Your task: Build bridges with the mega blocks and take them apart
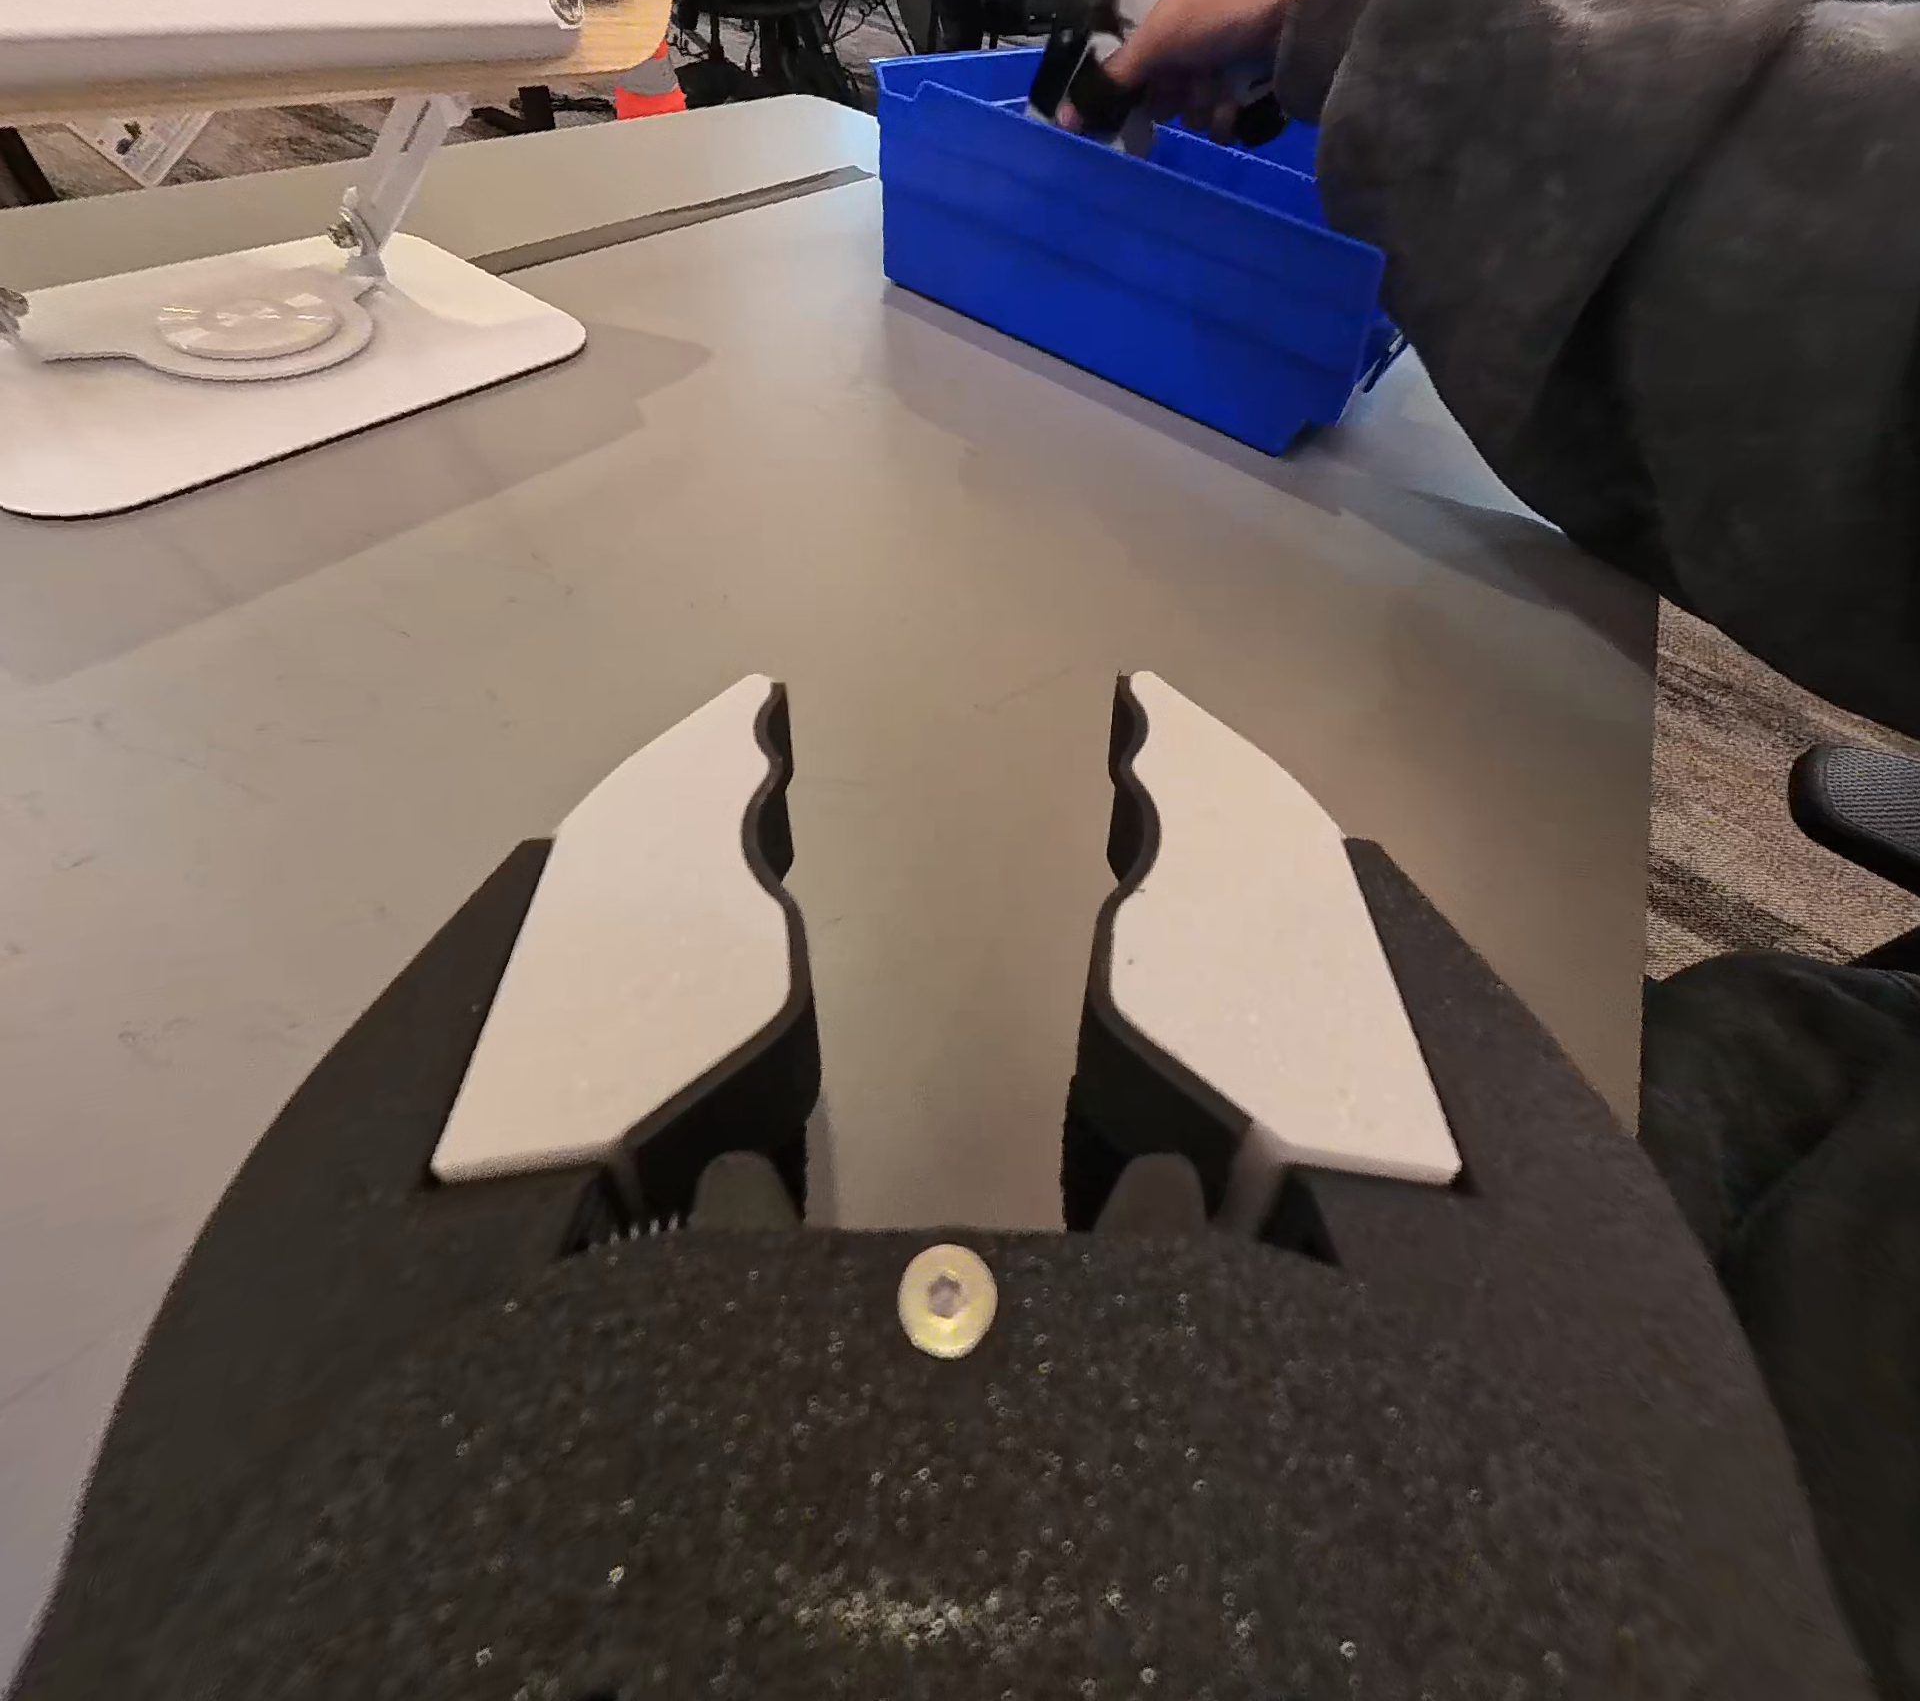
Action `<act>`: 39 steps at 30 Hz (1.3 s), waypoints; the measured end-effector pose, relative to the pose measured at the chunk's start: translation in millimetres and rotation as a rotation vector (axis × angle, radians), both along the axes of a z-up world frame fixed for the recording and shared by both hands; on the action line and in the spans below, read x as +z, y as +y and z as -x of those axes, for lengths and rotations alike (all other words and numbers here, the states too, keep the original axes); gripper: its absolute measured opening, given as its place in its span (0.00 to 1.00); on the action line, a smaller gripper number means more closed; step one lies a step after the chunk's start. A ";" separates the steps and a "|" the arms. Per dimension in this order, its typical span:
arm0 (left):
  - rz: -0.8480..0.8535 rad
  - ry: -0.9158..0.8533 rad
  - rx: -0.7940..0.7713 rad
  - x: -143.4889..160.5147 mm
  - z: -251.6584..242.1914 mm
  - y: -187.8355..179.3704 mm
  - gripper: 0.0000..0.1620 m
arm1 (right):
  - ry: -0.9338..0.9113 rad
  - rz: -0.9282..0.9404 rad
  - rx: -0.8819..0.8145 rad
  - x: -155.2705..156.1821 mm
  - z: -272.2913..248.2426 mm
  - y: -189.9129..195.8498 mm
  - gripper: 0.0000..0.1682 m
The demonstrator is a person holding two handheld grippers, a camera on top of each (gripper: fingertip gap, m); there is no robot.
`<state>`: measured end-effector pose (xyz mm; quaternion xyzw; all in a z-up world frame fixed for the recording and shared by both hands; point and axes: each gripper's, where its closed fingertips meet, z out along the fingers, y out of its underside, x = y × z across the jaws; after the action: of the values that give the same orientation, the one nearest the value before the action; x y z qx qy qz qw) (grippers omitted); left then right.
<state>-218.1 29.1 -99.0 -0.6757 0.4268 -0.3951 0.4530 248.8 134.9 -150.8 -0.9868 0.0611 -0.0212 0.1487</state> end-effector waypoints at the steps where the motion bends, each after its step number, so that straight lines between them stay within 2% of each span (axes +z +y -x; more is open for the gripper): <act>1: -0.001 0.003 0.007 0.1 0.2 0.7 0.36 | 0.009 -0.023 0.018 8.9 3.7 -1.1 0.28; 3: -0.003 0.002 0.014 1.3 0.3 1.1 0.37 | -0.005 -0.126 0.037 42.6 8.8 -4.0 0.28; 5: -0.012 0.009 0.030 2.3 1.2 2.7 0.37 | 0.028 -0.285 0.059 91.7 24.0 -11.6 0.29; 10: -0.103 -0.017 0.123 21.8 10.8 15.5 0.42 | -0.016 -0.856 0.207 232.0 77.7 -66.4 0.35; 12: -0.139 -0.030 0.161 32.4 16.8 18.8 0.42 | -0.004 -1.065 0.319 263.3 114.8 -96.9 0.42; 14: -0.158 -0.041 0.208 39.8 23.7 20.8 0.43 | 0.105 -1.245 0.425 275.8 159.3 -127.1 0.39; 16: -0.148 -0.063 0.257 42.9 30.3 20.1 0.44 | 0.274 -1.333 0.481 267.2 202.9 -151.9 0.36; 19: -0.070 -0.074 0.313 34.5 38.5 13.5 0.41 | 0.465 -1.298 0.527 214.8 262.2 -168.0 0.37; 21: -0.035 -0.073 0.348 27.0 43.7 8.9 0.41 | 0.445 -1.291 0.500 171.4 285.2 -166.4 0.35; 25: -0.044 -0.009 0.426 10.6 55.7 3.7 0.41 | 0.162 -1.337 0.477 100.7 300.8 -162.8 0.28; 26: -0.032 0.005 0.430 5.6 56.8 2.1 0.41 | 0.094 -1.318 0.502 87.6 304.7 -161.2 0.30; 27: -0.015 0.011 0.429 0.9 57.1 0.2 0.41 | 0.037 -1.289 0.505 79.5 306.0 -158.3 0.34; 28: 0.001 0.022 0.425 -4.6 57.0 -1.8 0.42 | 0.021 -1.267 0.514 76.4 309.5 -156.5 0.33; 32: 0.013 0.087 0.423 -22.3 60.1 -4.4 0.43 | 0.119 -1.193 0.491 64.6 322.6 -146.3 0.37; 35: -0.011 0.108 0.440 -23.5 66.7 -3.0 0.43 | 0.102 -1.166 0.513 52.0 331.0 -142.2 0.37; 39: -0.005 0.108 0.449 -25.4 72.3 -2.3 0.43 | 0.057 -1.173 0.540 52.1 336.6 -139.4 0.36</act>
<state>-290.4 26.8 -124.4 -0.7728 0.2903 -0.2465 0.5077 -87.7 -4.6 -98.7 -0.7226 -0.1841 0.0800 0.6615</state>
